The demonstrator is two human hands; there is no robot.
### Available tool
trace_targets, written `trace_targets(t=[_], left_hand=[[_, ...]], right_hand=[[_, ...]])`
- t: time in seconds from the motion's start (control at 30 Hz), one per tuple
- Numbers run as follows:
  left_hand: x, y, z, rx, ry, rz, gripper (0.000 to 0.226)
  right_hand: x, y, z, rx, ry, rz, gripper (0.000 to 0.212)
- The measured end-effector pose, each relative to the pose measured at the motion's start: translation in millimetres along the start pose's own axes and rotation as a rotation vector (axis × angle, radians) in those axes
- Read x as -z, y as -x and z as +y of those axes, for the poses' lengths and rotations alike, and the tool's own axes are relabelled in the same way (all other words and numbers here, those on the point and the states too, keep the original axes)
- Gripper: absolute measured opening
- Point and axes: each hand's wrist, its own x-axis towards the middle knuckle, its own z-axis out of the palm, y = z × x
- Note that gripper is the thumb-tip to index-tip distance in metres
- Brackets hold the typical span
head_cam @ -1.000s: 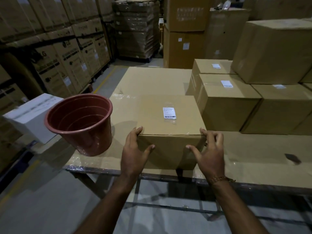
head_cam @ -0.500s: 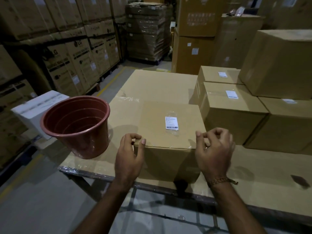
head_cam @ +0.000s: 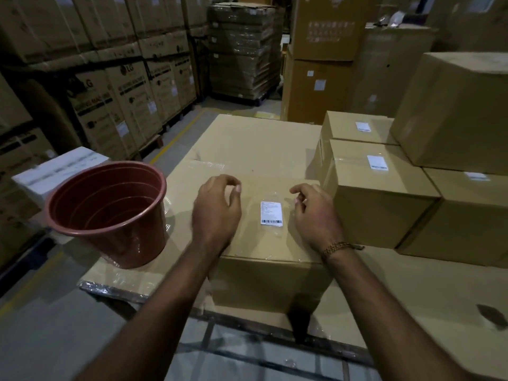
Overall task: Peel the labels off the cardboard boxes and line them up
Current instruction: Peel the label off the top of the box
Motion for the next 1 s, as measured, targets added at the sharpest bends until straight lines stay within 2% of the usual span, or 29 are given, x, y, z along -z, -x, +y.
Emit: trace_targets(t=[0.13,0.3,0.4,0.7,1.0], left_hand=[[-30,-30,-15,-0.057,-0.183,-0.303,0.024],[-50,-43,-31,-0.080,-0.310,-0.522,0.051],[-51,-43,-33,-0.067,-0.331,-0.554,0.059],[-51,-38,-33,-0.068,-0.314,-0.516,0.060],[-50,-36,-28,-0.064,-0.336,-0.496,0.060]], right_hand=[[-12,-15,-4,-0.031,0.101,-0.074,0.034],[-23,-24,-3,-0.046,0.269,-0.111,0.035],[-26,-24,-2,-0.035,0.333,-0.103,0.030],[-28,-22,1,-0.026,0.233,-0.051,0.032],[-27,-39,4,-0.077,0.140,-0.098,0.011]])
